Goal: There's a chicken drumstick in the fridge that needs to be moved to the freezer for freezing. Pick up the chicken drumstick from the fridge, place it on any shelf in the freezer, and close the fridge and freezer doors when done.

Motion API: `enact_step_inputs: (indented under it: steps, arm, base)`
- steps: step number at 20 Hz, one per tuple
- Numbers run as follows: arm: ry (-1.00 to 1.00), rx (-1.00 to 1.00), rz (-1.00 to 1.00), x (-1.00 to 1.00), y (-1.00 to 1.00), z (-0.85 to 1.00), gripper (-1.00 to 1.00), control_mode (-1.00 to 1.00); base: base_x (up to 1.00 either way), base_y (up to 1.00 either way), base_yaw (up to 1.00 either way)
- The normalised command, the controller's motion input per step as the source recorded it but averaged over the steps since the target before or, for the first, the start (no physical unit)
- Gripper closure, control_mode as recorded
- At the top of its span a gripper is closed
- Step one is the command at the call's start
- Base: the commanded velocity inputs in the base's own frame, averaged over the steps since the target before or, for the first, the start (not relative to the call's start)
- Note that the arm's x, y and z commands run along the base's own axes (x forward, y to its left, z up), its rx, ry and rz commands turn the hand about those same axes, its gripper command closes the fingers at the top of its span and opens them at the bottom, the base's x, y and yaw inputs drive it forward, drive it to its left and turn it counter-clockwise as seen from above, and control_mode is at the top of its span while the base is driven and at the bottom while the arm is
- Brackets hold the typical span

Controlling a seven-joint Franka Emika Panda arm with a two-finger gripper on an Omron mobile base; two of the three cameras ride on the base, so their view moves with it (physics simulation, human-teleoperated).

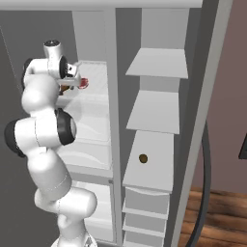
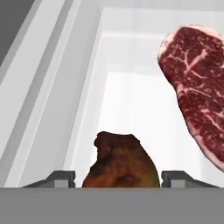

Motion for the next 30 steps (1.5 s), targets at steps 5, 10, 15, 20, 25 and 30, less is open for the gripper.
enact_step_inputs:
  steps: [5, 10, 15, 20, 25, 30]
  arm:
    - [0.03, 0.0, 0.0, -0.17, 0.0, -0.79, 1.0, -1.0]
    - [-0.05, 0.04, 0.0, -0.82, 0.0, -0.61, 1.0, -1.0]
    - [0.0, 0.1, 0.0, -0.99, -0.09, -0.06, 1.0, -1.0]
    - [0.01, 0.04, 0.0, -0.76, -0.29, 0.39, 1.0, -1.0]
    - [0.05, 0.0, 0.0, -0.9, -0.24, 0.71, 1.0, -1.0]
    - [0.0, 0.0, 0.03, -1.0, -0.26, 0.53, 1.0, -1.0]
  base:
    - [0.0, 0.0, 0.0]
    - [0.0, 0.0, 0.0]
    - [0.0, 0.0, 0.0]
    - [0.0, 0.0, 0.0]
    - [0.0, 0.0, 0.0]
    - [0.0, 0.0, 0.0]
